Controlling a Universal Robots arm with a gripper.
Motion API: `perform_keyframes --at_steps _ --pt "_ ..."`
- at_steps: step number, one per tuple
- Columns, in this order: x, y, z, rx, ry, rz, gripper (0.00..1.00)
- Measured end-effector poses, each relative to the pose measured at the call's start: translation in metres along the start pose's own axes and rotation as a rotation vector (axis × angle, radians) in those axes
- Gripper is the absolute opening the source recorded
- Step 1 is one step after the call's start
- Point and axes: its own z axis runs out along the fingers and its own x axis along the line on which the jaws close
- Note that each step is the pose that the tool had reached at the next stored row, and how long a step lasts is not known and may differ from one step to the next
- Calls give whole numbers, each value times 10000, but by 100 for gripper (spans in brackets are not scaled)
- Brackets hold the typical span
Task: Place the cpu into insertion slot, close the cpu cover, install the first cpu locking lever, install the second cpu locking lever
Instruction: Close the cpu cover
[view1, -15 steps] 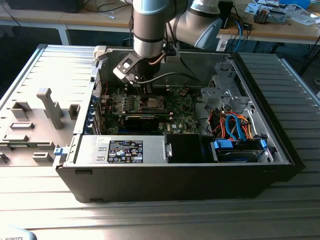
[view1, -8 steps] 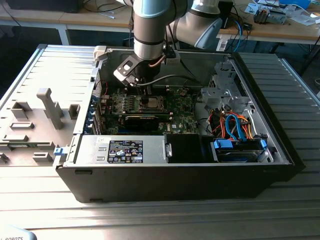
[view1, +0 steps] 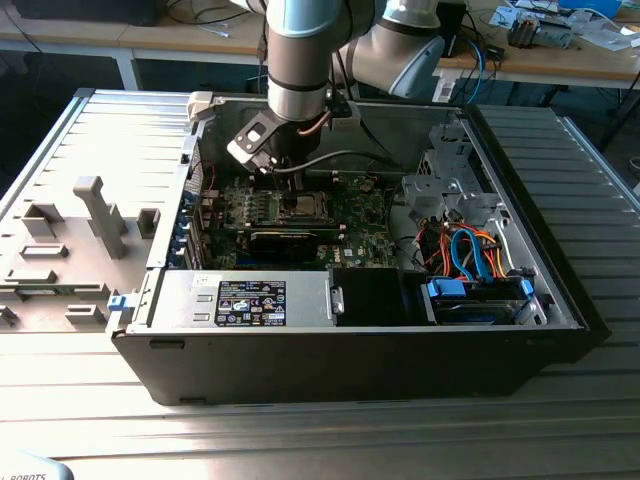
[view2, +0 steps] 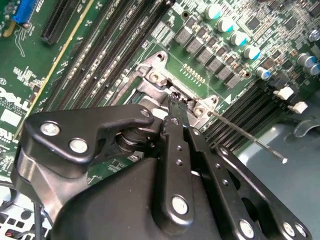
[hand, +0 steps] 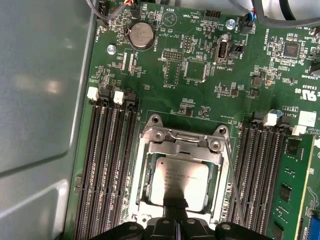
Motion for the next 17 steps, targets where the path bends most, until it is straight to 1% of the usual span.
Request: perform_keyframes --at_steps 2,3,5,7,9,12,14,17 --pt "-15 77 -4 3 0 -1 11" --pt "-16 87 -24 4 0 0 11" --pt "-15 85 -107 5 -1 1 11" --pt "-15 88 -146 5 -1 -1 11" --pt "-17 103 -160 16 7 0 11" --pt "-26 146 -164 68 19 1 11" --pt "-29 164 -175 80 19 1 11" --pt "-30 180 -237 83 20 1 11"
